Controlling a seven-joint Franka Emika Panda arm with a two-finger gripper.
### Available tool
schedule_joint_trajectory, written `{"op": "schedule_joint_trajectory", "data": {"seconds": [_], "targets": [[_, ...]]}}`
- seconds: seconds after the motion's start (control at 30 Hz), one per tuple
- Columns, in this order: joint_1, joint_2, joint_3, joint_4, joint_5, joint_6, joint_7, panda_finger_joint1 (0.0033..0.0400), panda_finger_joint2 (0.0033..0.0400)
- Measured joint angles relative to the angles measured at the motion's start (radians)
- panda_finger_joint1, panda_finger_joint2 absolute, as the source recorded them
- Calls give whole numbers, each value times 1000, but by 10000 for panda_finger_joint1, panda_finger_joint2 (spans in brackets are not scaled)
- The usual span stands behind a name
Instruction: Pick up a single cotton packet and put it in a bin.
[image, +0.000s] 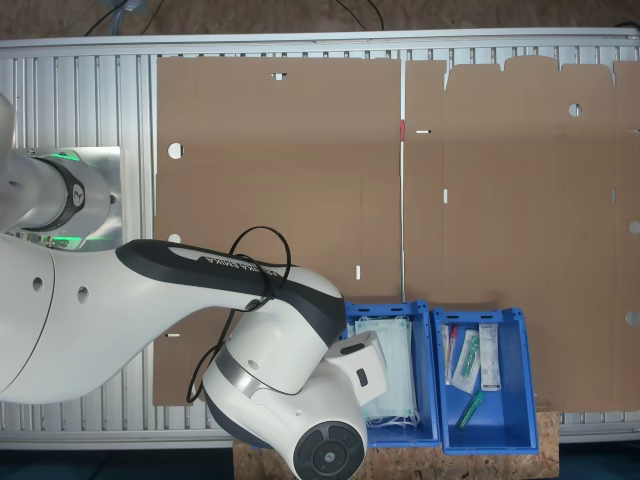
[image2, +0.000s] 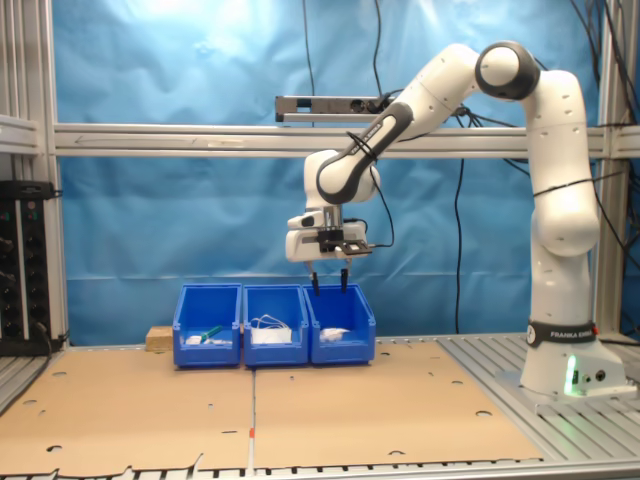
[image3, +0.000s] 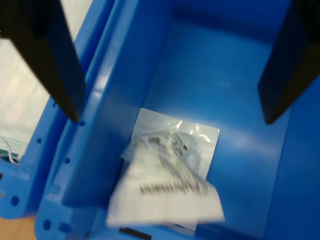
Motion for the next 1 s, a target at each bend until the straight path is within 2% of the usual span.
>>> {"op": "schedule_joint_trajectory", "data": {"seconds": [0.03,0.2,0.23,1.0], "targets": [[0,0,0,0,0,0,0,347,347],[0,0,0,0,0,0,0,347,347],[0,0,0,0,0,0,0,387,387],[0,0,0,0,0,0,0,400,400]]}}
